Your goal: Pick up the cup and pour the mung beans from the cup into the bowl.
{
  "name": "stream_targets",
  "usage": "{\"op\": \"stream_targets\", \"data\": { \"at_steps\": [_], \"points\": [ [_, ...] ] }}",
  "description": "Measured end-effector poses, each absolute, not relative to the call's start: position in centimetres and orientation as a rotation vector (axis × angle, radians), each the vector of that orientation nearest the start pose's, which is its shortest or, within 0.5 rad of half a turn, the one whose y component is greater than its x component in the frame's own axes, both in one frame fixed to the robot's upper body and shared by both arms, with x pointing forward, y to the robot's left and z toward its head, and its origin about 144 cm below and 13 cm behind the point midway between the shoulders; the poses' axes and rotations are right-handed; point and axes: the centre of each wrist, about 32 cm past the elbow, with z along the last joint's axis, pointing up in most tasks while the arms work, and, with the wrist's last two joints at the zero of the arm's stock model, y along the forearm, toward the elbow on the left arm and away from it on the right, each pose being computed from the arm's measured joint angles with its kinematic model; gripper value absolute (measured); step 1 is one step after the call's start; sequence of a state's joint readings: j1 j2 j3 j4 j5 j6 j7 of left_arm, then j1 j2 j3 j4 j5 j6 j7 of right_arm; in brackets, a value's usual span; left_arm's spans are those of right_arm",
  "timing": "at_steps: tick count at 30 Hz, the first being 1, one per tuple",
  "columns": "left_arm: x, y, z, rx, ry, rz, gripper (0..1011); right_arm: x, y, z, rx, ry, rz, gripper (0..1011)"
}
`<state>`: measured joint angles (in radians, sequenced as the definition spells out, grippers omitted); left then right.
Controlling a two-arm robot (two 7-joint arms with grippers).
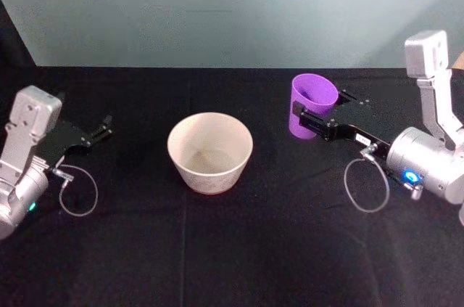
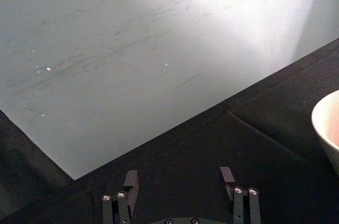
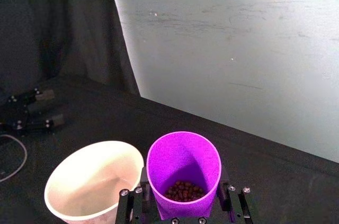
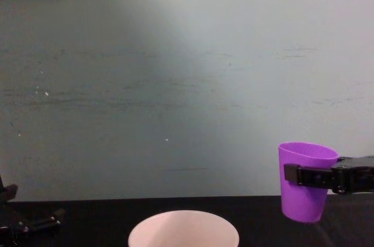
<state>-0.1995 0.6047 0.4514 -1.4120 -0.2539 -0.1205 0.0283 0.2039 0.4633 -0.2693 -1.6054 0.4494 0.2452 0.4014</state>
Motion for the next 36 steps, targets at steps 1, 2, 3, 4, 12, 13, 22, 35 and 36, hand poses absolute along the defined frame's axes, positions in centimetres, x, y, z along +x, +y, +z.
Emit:
{"op": "stream_targets", "data": {
  "at_steps": [1,2,3,4,12,13,22,35,36],
  "points": [
    [48.86,30.97,113.98,0.304,-0.285,1.248,1000,50.13,-27.80,121.24,-0.131,0.073,-0.919,718],
    [48.86,30.97,113.98,0.304,-0.285,1.248,1000,50.13,-27.80,121.24,-0.131,0.073,-0.919,718],
    [48.86,30.97,113.98,0.304,-0.285,1.248,1000,50.13,-27.80,121.24,-0.130,0.073,-0.919,718],
    [48.86,30.97,113.98,0.305,-0.285,1.248,1000,50.13,-27.80,121.24,-0.131,0.073,-0.919,718],
    [48.86,30.96,113.98,0.304,-0.285,1.248,1000,50.13,-27.80,121.24,-0.130,0.073,-0.919,718],
    [48.86,30.97,113.98,0.305,-0.285,1.248,1000,50.13,-27.80,121.24,-0.131,0.073,-0.919,718],
    [48.86,30.97,113.98,0.304,-0.285,1.248,1000,50.13,-27.80,121.24,-0.130,0.073,-0.919,718],
    [48.86,30.97,113.98,0.304,-0.285,1.248,1000,50.15,-27.57,121.58,-0.155,0.051,-0.922,718],
    [48.86,30.97,113.98,0.304,-0.285,1.248,1000,50.15,-27.37,121.85,-0.172,0.035,-0.922,718]
  ]
}}
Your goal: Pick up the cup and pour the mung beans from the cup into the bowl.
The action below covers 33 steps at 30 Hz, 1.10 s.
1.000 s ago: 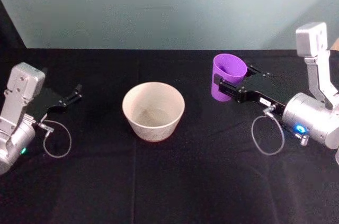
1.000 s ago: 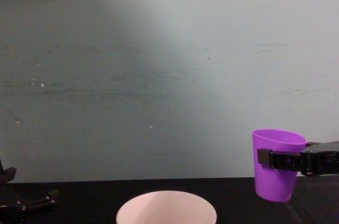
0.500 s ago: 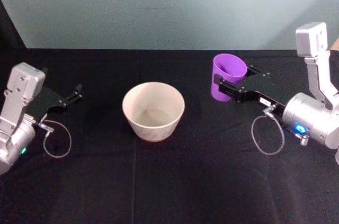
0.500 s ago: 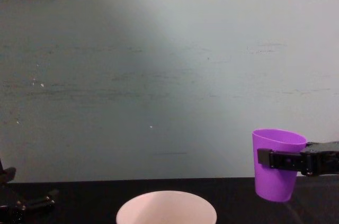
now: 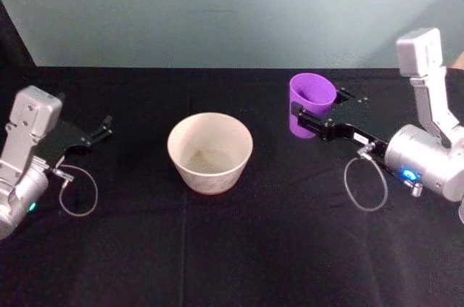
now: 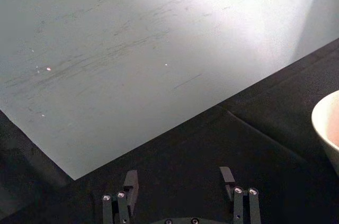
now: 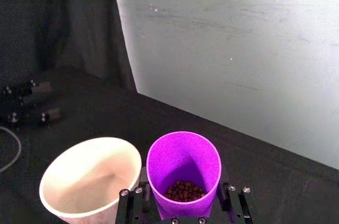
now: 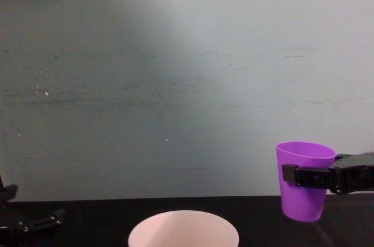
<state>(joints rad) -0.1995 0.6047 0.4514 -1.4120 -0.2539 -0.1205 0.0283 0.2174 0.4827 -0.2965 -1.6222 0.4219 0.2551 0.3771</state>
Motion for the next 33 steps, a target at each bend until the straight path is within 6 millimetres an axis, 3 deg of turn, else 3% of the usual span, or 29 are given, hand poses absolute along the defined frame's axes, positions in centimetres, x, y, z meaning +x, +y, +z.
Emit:
{"op": "stream_targets", "data": {
  "at_steps": [17,33],
  "points": [
    [48.9,31.0,114.0,0.304,-0.285,1.248,1000,49.8,-23.1,124.9,-0.440,-0.253,-0.951,718],
    [48.9,31.0,114.0,0.304,-0.285,1.248,1000,49.1,-18.3,125.7,-0.682,-0.623,-0.873,718]
  ]
}}
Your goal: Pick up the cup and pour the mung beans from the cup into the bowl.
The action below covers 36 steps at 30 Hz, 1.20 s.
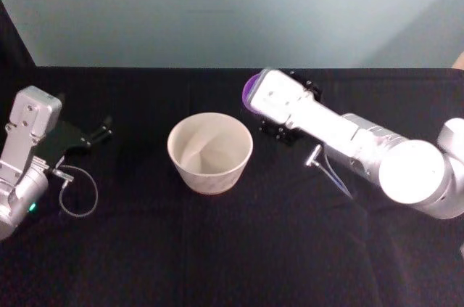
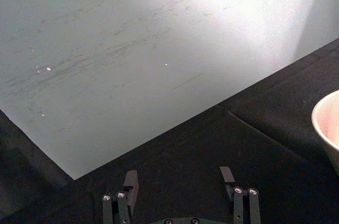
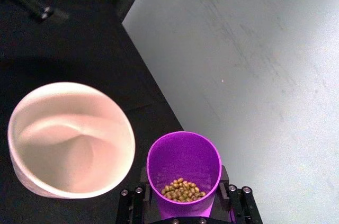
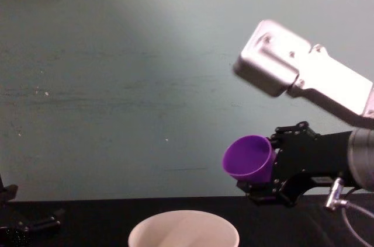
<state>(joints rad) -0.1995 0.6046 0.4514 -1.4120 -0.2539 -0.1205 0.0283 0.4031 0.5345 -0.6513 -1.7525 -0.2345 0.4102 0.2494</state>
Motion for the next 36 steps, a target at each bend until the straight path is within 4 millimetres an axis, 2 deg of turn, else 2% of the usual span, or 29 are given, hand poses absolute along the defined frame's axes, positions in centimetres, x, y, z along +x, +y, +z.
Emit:
{"op": "stream_targets", "data": {
  "at_steps": [11,23,36],
  "points": [
    [48.9,31.0,114.0,0.304,-0.285,1.248,1000,48.8,-16.6,125.0,-0.752,-0.804,-0.824,718],
    [48.9,31.0,114.0,0.305,-0.285,1.248,1000,49.9,-14.9,125.1,-0.847,-0.961,-0.745,718],
    [48.9,31.0,114.0,0.304,-0.285,1.248,1000,49.9,-13.3,124.2,-0.939,-1.099,-0.686,718]
  ]
}}
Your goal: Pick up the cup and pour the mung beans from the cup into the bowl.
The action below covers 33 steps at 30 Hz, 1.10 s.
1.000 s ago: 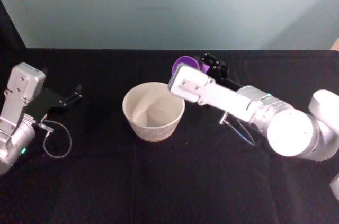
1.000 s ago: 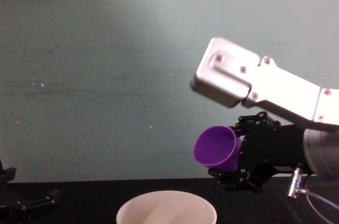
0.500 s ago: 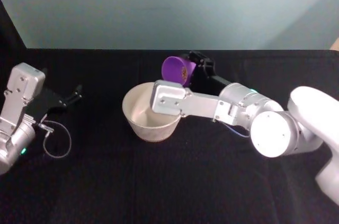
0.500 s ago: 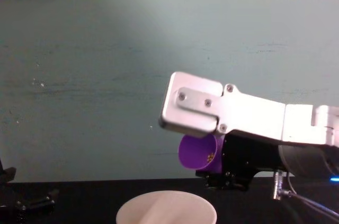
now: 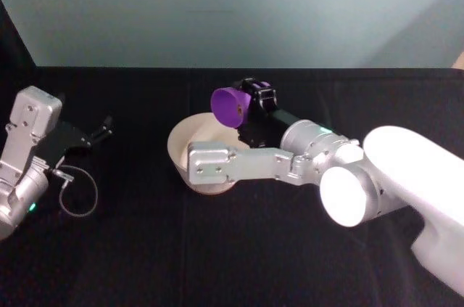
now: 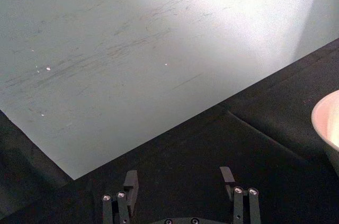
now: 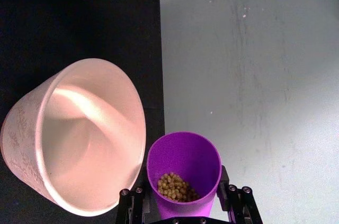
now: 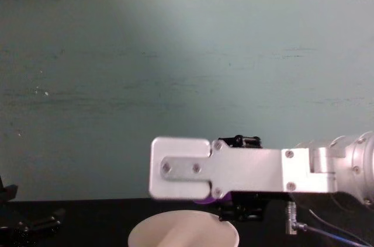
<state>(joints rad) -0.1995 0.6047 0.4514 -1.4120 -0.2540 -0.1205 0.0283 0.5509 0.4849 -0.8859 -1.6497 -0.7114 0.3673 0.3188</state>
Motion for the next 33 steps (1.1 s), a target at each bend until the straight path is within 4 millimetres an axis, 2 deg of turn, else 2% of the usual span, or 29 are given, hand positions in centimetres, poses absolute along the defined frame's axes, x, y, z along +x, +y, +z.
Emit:
{"op": "stream_targets", "data": {
  "at_steps": [21,33],
  "points": [
    [48.9,31.0,114.0,0.304,-0.285,1.248,1000,49.5,-10.7,122.9,-1.052,-1.269,-0.621,718],
    [48.9,31.0,114.0,0.305,-0.285,1.248,1000,49.0,-10.0,122.3,-1.105,-1.345,-0.608,718]
  ]
}}
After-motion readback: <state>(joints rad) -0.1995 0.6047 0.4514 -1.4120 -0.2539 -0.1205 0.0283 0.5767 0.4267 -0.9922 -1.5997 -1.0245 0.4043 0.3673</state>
